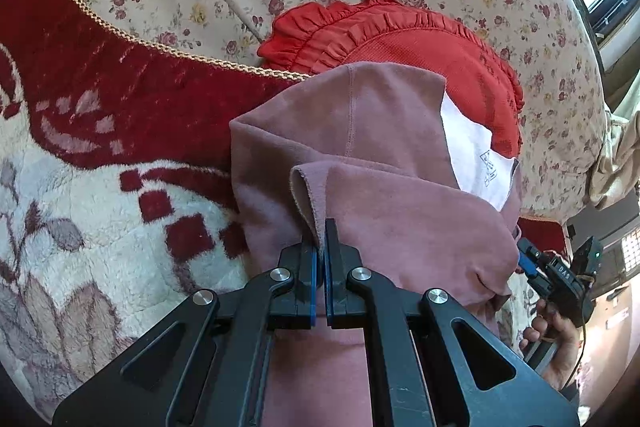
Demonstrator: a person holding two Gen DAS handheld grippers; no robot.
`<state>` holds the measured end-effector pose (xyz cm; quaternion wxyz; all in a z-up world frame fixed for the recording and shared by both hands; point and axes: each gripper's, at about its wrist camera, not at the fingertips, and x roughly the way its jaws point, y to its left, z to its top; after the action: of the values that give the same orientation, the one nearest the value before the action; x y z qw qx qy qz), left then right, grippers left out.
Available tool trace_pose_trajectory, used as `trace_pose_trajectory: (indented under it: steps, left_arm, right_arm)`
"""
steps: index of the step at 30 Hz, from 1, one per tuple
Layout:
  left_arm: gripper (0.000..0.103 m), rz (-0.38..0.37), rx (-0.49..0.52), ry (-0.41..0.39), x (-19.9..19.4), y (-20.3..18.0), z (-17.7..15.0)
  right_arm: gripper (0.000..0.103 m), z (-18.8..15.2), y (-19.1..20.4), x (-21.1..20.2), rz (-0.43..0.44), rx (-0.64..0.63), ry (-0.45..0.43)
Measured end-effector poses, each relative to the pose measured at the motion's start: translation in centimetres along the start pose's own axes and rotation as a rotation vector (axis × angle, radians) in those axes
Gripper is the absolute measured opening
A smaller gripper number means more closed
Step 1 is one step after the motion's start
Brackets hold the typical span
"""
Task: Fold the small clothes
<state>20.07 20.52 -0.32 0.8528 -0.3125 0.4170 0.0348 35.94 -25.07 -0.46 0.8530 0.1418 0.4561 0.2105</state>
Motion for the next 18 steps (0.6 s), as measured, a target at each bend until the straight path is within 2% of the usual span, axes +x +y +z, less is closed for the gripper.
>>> trace_pose_trajectory:
  steps: [4,7,9,10,15,18]
  left_arm:
    - [0.001,0.003,0.003,0.003,0.2,-0.1,-0.1]
    - [0.001,0.002,0.007,0.007,0.3,-0.1,-0.1]
    - [0.001,0.003,0.003,0.008,0.3,0.0,-0.1]
    - [0.001,0.003,0.001,0.008,0.3,0.1,-0.1]
    - [0.001,0.006,0.025,0.0,0.3,-0.4,-0.1]
    - [0.001,0.019,0.03,0.004,0.7,-0.3,-0.2]
  right_arm:
    - [0.049,0.5,0.8,0.3,0.04,0.076,-0.005]
    - [0.049,0.4,2.3,1.3,-0.056,0.042,0.018]
    - [0.025,0.4,3.6,1.8,-0.118,-0.025,0.02]
    - [0.006,0.4,4.1,1.8,-0.147,-0.054,0.021]
    - [0.004,1.4,4.2,-0.2,-0.289,-0.097,-0.056]
    - [0.004,1.4,1.3,0.2,-0.25,-0.028,-0.073]
